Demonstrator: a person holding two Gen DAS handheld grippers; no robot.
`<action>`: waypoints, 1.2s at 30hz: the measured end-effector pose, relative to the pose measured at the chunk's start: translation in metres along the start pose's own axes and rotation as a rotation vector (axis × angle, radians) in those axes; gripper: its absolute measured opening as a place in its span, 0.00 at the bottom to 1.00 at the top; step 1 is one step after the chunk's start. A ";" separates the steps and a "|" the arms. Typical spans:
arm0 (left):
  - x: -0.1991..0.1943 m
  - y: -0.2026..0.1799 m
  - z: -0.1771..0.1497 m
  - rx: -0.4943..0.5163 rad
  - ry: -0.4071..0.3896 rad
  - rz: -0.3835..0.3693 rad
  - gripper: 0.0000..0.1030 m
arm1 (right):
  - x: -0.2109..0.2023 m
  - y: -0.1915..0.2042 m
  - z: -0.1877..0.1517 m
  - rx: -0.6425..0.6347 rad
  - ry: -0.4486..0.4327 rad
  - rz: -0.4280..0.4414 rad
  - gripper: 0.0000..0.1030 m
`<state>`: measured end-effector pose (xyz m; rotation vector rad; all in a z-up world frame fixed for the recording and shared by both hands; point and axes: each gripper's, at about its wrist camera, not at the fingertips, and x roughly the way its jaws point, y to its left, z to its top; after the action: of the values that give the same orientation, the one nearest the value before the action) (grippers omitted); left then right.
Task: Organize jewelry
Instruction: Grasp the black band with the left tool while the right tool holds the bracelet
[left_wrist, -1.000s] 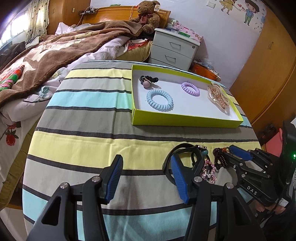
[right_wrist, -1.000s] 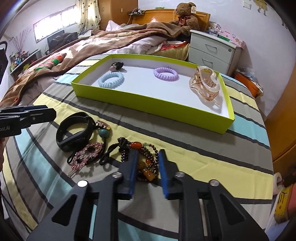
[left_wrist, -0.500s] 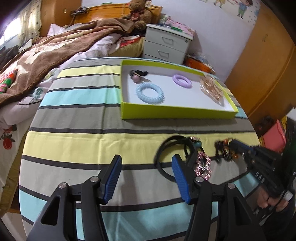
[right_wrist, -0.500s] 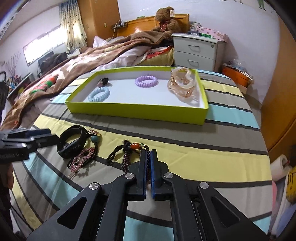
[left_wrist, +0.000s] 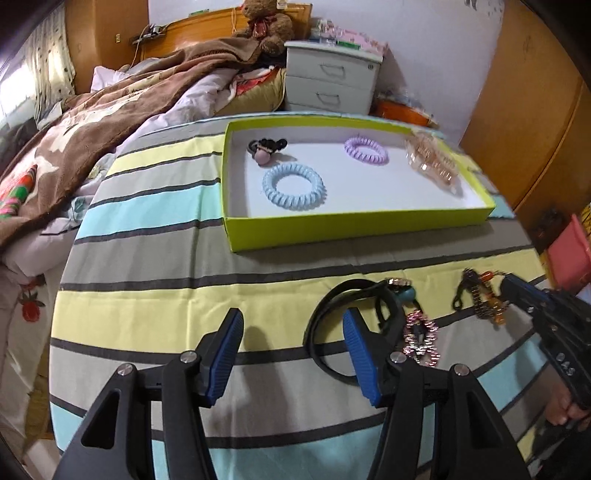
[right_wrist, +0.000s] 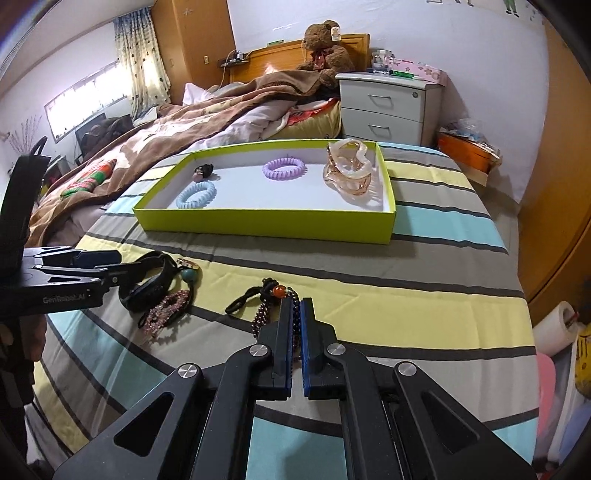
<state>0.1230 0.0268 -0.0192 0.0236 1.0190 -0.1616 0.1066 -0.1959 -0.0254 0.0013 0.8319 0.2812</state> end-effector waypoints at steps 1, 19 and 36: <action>0.003 -0.002 0.000 0.008 0.009 0.005 0.56 | 0.001 -0.001 0.000 0.002 0.007 0.001 0.03; 0.011 -0.008 0.004 0.049 0.005 0.017 0.19 | 0.032 0.007 0.014 -0.157 0.114 0.018 0.35; 0.013 -0.012 0.006 0.078 -0.008 0.011 0.16 | 0.032 0.021 0.009 -0.179 0.110 0.008 0.08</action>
<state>0.1329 0.0124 -0.0259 0.0988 1.0040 -0.1914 0.1282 -0.1667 -0.0400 -0.1792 0.9142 0.3652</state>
